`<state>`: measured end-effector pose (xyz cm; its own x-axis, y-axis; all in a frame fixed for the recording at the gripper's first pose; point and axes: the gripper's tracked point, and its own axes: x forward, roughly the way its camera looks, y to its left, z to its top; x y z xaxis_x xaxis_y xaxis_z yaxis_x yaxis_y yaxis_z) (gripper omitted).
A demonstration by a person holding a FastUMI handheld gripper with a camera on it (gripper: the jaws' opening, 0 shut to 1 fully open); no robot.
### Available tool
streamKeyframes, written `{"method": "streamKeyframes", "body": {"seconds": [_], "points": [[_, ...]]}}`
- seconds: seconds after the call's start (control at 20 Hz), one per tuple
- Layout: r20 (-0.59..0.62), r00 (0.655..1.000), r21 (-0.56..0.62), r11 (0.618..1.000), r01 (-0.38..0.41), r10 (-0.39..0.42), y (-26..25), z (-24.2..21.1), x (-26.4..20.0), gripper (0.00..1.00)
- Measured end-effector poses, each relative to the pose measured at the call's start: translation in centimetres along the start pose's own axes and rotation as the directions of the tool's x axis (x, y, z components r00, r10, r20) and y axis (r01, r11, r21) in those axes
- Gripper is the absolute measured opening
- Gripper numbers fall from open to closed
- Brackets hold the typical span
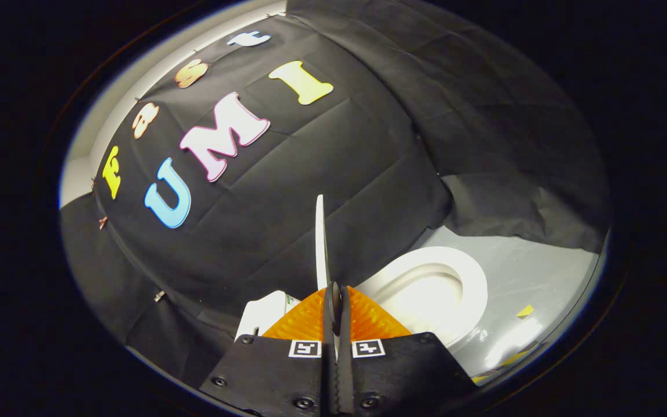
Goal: Open the toilet lid.
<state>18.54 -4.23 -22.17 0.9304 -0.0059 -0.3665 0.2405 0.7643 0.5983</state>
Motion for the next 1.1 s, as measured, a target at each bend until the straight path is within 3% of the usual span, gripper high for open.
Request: {"method": "streamKeyframes", "body": {"seconds": [0.25, 0.45, 0.7, 1.1], "points": [[0.034, 0.999, -0.168, 0.986, -0.001, 0.007, 5.0, -1.0, -0.4, 0.05], [0.044, 0.999, -0.328, 0.945, 0.007, 0.007, 9.5, -2.4, -1.0, 0.05], [0.064, 0.997, -0.514, 0.858, -0.002, 0.041, 15.5, -5.3, -1.6, 0.05], [0.052, 0.997, -0.693, 0.721, -0.01, 0.064, 21.4, -9.9, -2.0, 0.05]]}}
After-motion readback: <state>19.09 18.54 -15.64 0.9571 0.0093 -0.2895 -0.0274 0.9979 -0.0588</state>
